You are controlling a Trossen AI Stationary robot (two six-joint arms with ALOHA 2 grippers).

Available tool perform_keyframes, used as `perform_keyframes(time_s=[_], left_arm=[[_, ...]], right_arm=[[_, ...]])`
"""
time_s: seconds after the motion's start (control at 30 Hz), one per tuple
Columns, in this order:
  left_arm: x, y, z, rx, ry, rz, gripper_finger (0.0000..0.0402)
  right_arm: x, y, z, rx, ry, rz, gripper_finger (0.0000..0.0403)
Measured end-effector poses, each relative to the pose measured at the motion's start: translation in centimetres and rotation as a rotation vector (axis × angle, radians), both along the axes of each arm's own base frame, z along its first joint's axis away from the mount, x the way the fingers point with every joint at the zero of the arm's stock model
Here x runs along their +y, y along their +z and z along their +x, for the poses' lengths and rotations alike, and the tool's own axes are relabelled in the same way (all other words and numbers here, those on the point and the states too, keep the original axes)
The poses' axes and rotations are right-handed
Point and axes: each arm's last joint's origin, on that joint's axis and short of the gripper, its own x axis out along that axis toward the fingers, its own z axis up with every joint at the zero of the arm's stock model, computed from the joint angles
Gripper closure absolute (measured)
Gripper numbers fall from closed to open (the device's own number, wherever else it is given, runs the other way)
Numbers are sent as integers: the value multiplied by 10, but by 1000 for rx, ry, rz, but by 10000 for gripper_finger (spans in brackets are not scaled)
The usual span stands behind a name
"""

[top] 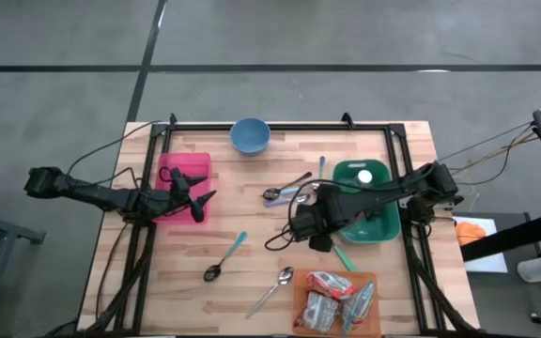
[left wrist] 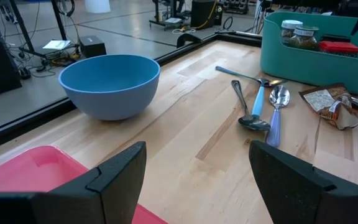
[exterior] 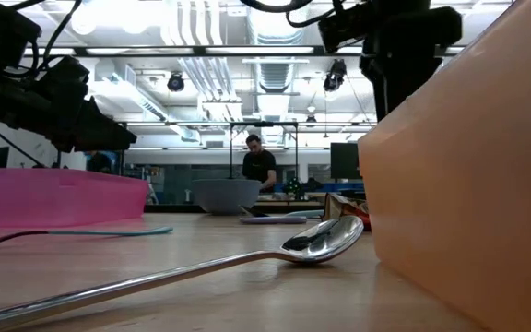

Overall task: Pick & Place Food Item
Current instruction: Put the orange seasoning pack into the green bin

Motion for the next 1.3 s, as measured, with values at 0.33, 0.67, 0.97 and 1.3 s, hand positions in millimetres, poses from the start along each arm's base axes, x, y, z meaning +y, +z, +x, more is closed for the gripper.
perform_keyframes(time_s=[0.33, 0.67, 0.97, 1.3], left_arm=[[0, 0, 0, 0, 0, 0, 116], [0, 0, 0, 2, 0, 1, 116], [0, 0, 0, 1, 0, 0, 116], [0, 0, 0, 2, 0, 0, 116]], right_arm=[[4, -24, 9, 93, 100, -15, 76], [8, -64, 19, 251, 129, 9, 76], [6, -81, 17, 374, 156, 15, 76], [-15, -100, 25, 420, 124, 23, 76]])
